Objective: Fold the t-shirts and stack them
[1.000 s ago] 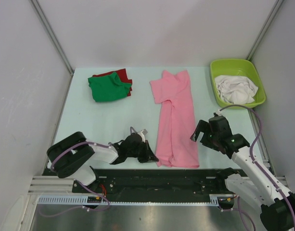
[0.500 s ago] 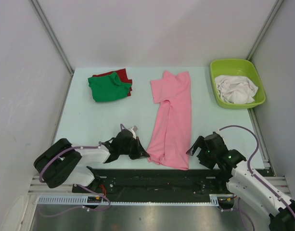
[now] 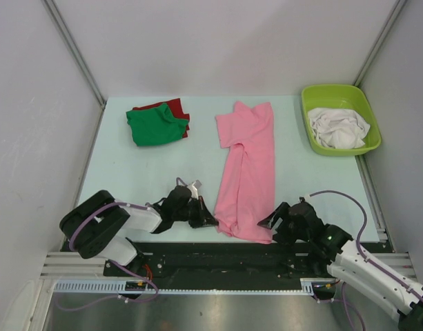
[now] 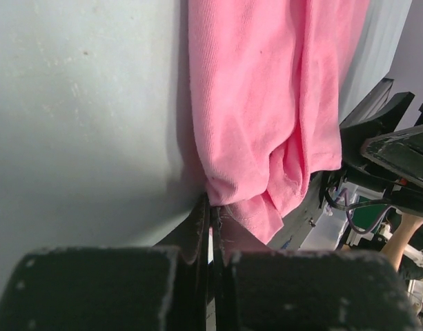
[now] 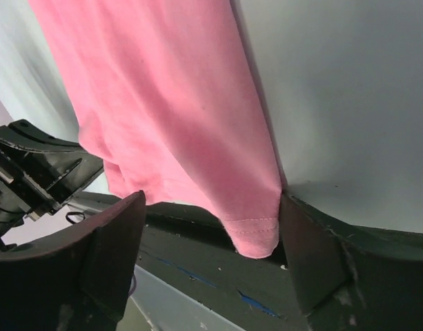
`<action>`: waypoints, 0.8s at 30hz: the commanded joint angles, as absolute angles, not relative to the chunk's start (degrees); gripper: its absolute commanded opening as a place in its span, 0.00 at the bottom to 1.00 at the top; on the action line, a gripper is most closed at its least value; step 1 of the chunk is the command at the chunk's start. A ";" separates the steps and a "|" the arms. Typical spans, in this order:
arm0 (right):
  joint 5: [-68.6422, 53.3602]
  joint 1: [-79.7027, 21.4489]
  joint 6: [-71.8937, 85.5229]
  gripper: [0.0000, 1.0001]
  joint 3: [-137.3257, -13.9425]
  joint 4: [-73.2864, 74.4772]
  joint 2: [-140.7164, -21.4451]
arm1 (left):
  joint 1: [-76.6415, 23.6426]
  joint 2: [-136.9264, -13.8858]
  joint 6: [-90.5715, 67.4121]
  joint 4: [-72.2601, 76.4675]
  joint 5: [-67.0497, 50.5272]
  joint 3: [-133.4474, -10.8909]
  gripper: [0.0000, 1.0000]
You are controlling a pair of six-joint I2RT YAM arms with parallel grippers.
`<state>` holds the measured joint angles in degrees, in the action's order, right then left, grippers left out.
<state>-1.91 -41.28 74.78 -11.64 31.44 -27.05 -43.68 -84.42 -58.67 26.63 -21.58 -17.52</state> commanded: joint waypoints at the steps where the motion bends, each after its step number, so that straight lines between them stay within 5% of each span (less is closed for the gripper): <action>1: 0.00 -42.80 77.08 0.76 -9.58 33.66 -29.62 | -43.51 -83.42 -57.74 23.91 -21.97 -15.12 0.00; 16: 2.02 -45.00 78.49 0.22 -7.12 25.58 -35.24 | -44.12 -72.60 -58.01 19.51 -21.88 -14.41 0.00; 18: 2.02 -45.17 78.31 0.00 -7.21 24.96 -36.03 | -44.64 -72.33 -58.18 19.95 -22.06 -14.41 0.00; 24: 4.92 -47.02 76.29 0.00 -11.68 29.26 -35.34 | -50.26 -68.74 -59.59 17.14 -16.53 -14.85 0.00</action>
<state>0.51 -45.58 78.13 -8.95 23.83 -35.42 -46.35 -72.23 -58.59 19.09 -19.94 -14.90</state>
